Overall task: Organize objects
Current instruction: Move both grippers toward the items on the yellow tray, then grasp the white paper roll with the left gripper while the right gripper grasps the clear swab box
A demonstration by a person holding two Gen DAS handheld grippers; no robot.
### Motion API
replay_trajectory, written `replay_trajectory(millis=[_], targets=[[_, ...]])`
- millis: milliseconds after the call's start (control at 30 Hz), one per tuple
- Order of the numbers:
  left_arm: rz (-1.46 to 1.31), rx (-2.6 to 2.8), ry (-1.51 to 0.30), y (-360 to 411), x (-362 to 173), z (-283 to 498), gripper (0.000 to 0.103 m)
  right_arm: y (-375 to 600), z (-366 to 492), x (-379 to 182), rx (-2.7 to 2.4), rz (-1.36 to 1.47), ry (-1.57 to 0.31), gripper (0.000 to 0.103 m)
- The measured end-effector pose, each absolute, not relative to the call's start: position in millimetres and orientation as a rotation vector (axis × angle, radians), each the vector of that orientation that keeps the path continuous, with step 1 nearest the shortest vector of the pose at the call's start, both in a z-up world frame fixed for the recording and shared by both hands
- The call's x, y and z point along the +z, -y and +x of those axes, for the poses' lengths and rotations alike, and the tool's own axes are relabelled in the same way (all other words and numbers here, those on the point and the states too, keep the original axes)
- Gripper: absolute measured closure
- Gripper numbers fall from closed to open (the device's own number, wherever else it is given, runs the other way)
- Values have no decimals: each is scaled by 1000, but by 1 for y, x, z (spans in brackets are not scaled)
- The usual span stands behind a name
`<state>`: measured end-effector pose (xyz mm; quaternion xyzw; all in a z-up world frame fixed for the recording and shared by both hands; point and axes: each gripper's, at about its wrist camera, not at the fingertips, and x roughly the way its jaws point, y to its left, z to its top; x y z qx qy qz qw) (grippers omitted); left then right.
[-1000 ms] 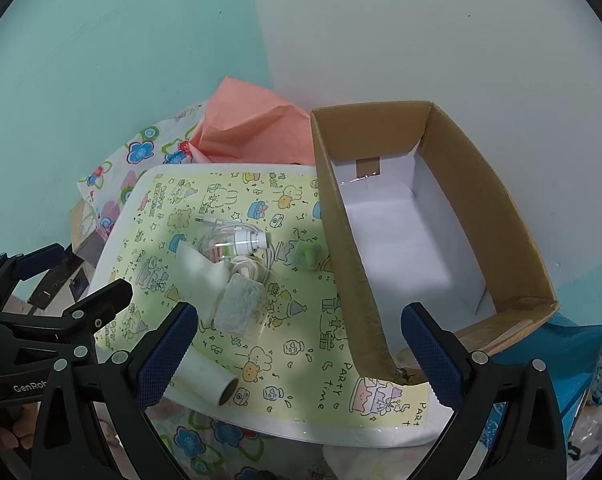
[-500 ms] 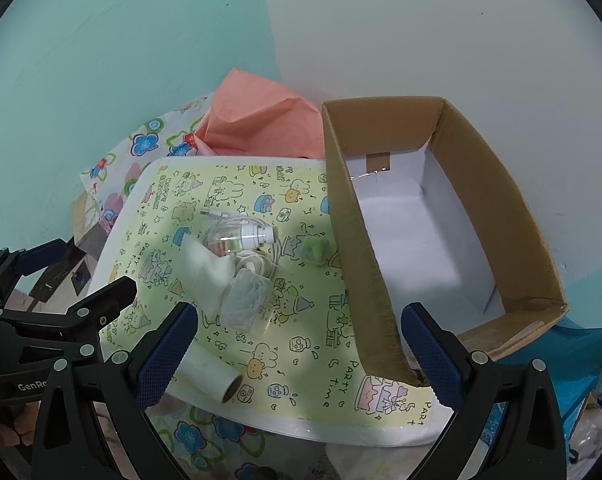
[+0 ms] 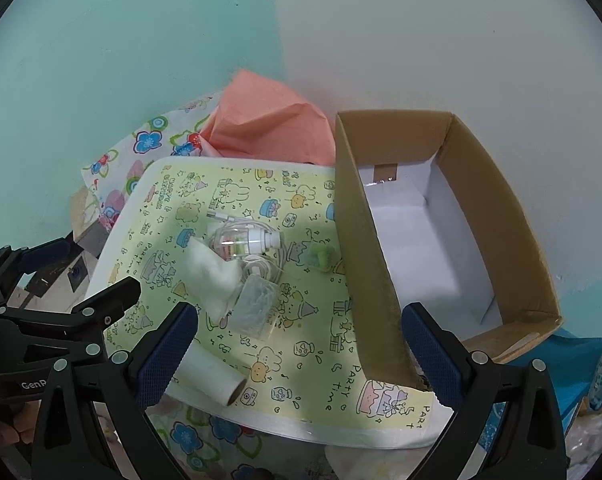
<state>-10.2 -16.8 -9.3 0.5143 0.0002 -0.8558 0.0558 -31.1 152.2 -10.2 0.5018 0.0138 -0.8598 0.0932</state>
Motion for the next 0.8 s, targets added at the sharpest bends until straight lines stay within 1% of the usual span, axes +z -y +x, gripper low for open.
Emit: replay_trajectory(millis=[233, 600, 800], targets=[[1551, -2561, -7, 30, -12, -2, 2, -137, -29, -10, -2525, 1491, -67, 0], [1580, -2510, -15, 49, -30, 4, 2, -116, -31, -30, -2438, 1524, -59, 3], [1629, -2492, -77, 54, -51, 5, 2, -113, -34, -49, -2372, 1555, -27, 3]])
